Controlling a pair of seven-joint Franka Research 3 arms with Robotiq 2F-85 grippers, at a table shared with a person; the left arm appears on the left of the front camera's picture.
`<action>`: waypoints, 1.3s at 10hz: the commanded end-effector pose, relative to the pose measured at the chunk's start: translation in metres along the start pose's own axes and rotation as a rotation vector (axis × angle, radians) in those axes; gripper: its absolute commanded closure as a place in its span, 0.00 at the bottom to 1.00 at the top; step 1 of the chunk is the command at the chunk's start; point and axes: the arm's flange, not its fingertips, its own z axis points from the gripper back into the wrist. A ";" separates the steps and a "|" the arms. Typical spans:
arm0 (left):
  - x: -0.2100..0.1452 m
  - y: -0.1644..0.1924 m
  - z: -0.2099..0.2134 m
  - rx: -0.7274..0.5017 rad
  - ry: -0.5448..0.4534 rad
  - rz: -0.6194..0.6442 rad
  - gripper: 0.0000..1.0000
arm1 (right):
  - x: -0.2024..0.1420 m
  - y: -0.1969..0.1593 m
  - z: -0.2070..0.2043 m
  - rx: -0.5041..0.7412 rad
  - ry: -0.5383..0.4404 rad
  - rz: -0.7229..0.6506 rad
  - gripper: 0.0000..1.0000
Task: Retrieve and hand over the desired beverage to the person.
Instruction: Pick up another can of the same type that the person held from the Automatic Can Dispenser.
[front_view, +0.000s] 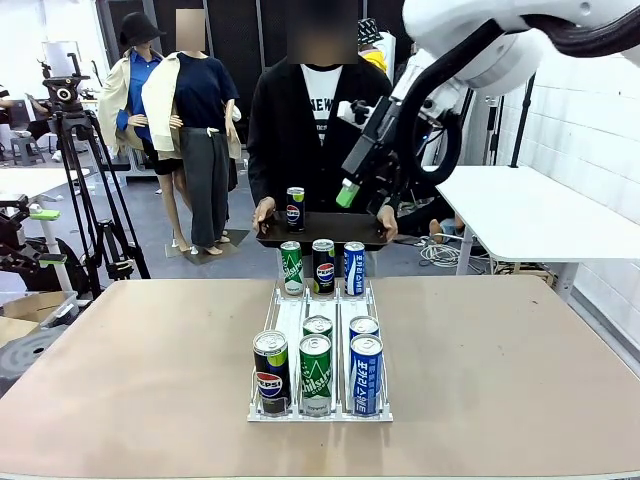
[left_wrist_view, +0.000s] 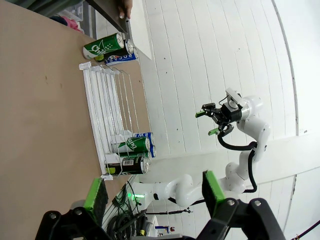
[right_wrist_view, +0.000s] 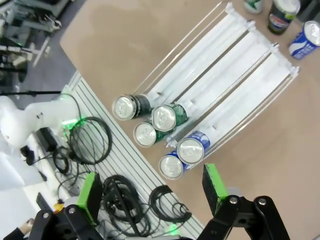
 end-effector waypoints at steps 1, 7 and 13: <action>-0.001 -0.001 0.001 -0.001 -0.001 -0.005 0.00 | 0.013 0.008 -0.010 -0.067 0.025 -0.019 0.00; -0.001 -0.001 0.001 -0.001 -0.001 -0.005 0.00 | 0.020 0.039 -0.047 -0.159 0.103 0.011 0.00; -0.001 -0.001 0.001 -0.001 -0.001 -0.005 0.00 | 0.017 0.067 -0.093 -0.324 0.127 0.017 0.00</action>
